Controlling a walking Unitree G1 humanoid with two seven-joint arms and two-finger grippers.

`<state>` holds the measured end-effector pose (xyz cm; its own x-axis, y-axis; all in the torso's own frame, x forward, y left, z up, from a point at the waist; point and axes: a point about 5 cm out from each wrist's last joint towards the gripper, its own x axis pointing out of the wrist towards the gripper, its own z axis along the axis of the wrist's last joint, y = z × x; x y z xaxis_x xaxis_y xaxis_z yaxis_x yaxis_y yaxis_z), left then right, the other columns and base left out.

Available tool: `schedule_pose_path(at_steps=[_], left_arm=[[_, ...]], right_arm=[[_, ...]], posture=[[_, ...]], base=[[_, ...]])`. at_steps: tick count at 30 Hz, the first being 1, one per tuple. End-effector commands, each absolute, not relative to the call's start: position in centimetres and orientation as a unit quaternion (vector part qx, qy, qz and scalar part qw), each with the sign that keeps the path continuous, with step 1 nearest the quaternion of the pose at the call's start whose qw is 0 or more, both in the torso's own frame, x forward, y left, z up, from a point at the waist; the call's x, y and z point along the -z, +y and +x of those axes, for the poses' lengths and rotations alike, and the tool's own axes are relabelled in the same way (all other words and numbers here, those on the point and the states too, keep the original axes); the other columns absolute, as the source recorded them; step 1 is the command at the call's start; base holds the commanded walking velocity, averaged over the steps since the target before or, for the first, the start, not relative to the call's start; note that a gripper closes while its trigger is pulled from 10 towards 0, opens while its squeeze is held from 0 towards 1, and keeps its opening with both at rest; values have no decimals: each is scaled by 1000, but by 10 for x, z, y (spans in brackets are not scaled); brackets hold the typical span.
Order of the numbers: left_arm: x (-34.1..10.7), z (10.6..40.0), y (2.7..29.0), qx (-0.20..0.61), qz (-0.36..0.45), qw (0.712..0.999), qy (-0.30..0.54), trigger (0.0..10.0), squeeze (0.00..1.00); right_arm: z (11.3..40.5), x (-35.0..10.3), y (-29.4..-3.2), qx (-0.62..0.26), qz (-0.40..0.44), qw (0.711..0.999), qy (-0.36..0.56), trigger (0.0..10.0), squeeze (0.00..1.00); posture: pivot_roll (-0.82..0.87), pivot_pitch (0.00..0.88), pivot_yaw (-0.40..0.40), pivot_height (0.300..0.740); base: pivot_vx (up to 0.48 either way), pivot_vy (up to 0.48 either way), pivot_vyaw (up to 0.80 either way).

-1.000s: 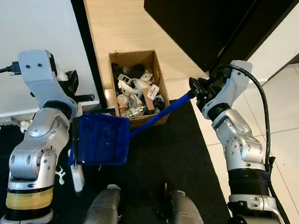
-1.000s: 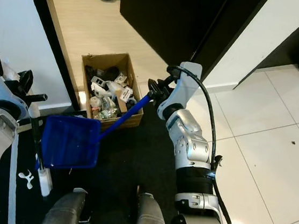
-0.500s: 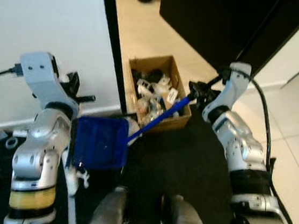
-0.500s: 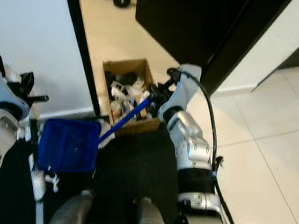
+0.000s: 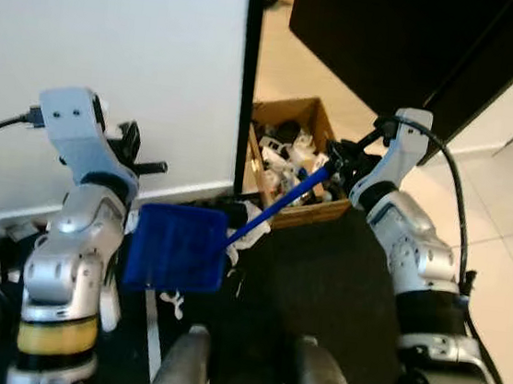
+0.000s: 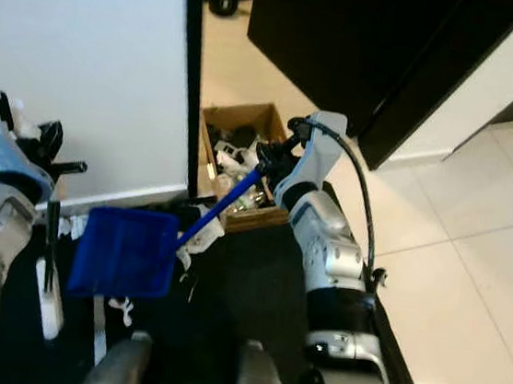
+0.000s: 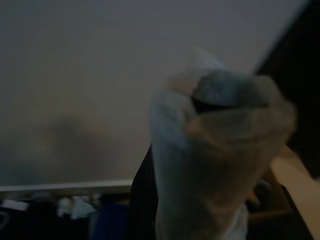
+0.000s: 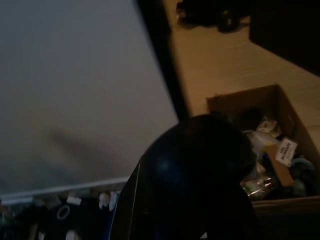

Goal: Sweep floor

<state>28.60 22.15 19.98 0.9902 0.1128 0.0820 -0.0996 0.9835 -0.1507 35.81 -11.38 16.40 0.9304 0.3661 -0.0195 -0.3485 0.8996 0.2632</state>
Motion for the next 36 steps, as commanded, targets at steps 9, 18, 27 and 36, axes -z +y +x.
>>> schedule_pose_path(at_steps=[9,18,27,36], left_arm=[[-202,285,216,-41,-47,996,-57,10000,0],[-201,286,210,-22,-48,997,-59,10000,0],[-200,286,209,-21,-44,997,-57,10000,0],[-199,286,210,-28,-51,997,-54,10000,0]], right_arm=[[357,-161,-116,-184,144,972,33,10000,0],[357,-161,-115,-185,143,972,33,10000,0],[358,-161,-115,-186,142,972,33,10000,0],[358,-160,-115,-187,142,971,34,10000,0]], posture=[[26,181,-45,740],[26,175,-43,740],[26,173,-44,740],[26,178,-45,740]], base=[[0,0,0],[64,-84,0],[295,-375,0],[217,-224,0]])
